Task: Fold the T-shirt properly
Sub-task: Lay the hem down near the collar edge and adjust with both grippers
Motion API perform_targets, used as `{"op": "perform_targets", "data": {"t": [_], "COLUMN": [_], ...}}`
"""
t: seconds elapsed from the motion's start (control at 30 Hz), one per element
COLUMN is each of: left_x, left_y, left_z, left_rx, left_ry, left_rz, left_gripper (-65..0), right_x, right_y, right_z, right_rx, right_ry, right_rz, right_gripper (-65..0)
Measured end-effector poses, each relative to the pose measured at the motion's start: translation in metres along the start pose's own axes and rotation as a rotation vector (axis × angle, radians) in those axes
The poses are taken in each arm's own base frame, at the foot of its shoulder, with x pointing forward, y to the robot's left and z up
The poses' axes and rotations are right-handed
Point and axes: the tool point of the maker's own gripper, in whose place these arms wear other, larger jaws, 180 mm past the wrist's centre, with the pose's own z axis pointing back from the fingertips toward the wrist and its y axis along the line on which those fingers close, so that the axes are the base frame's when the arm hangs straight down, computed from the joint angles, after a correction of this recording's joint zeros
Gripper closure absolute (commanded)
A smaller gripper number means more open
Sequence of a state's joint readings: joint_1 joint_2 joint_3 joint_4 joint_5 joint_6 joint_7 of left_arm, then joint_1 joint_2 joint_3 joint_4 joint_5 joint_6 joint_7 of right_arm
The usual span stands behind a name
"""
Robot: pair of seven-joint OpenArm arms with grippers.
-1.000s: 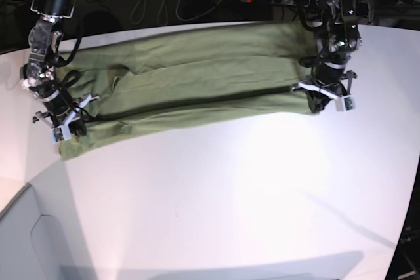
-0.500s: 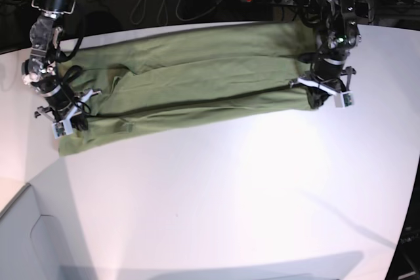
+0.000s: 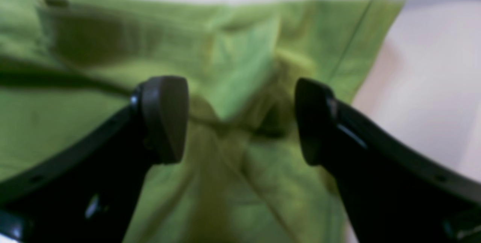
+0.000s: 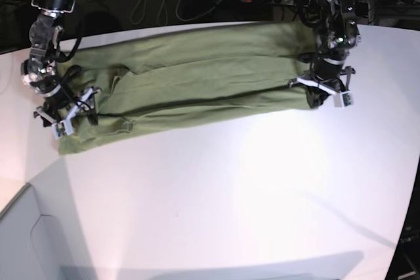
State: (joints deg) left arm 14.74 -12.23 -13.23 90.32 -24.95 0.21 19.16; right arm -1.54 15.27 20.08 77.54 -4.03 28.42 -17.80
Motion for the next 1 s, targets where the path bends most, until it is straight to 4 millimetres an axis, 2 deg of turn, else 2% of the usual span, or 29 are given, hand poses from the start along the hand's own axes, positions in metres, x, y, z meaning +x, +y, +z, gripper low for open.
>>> {"op": "perform_targets", "data": {"t": [0.1, 0.2, 0.37, 0.43, 0.57, 0.73, 0.8, 1.0], "left_x": [-0.002, 0.003, 0.020, 0.019, 0.019, 0.040, 0.043, 0.028], "left_y": [0.000, -0.006, -0.017, -0.018, -0.016, -0.001, 0.000, 0.004], "left_z": [0.004, 0.011, 0.019, 0.020, 0.018, 0.007, 0.003, -0.006], "left_rx": [0.004, -0.003, -0.031, -0.032, -0.027, 0.012, 0.016, 0.025], "left_ry": [0.002, -0.020, -0.066, -0.066, -0.064, -0.111, -0.115, -0.069], "left_rz": [0.001, 0.006, -0.010, -0.011, -0.010, 0.010, 0.012, 0.028], "left_gripper": [-21.2, -25.3, -25.4, -25.9, -26.5, -30.6, -31.6, -31.8], "right_x": [0.015, 0.022, 0.025, 0.025, 0.025, 0.024, 0.024, 0.024], "right_y": [-0.001, -0.001, 0.000, 0.001, 0.001, 0.001, 0.001, 0.001], "right_z": [0.003, 0.005, 0.006, 0.006, 0.006, 0.005, 0.005, 0.005], "right_rx": [-0.007, -0.010, -0.007, -0.007, -0.006, -0.006, -0.006, -0.005], "right_ry": [-0.038, -0.053, -0.059, -0.058, -0.057, -0.057, -0.057, -0.056], "right_rz": [0.021, 0.032, 0.041, 0.040, 0.041, 0.040, 0.040, 0.039], "right_gripper": [-42.9, -42.9, -42.9, -42.9, -42.9, -42.9, -42.9, -42.9]}}
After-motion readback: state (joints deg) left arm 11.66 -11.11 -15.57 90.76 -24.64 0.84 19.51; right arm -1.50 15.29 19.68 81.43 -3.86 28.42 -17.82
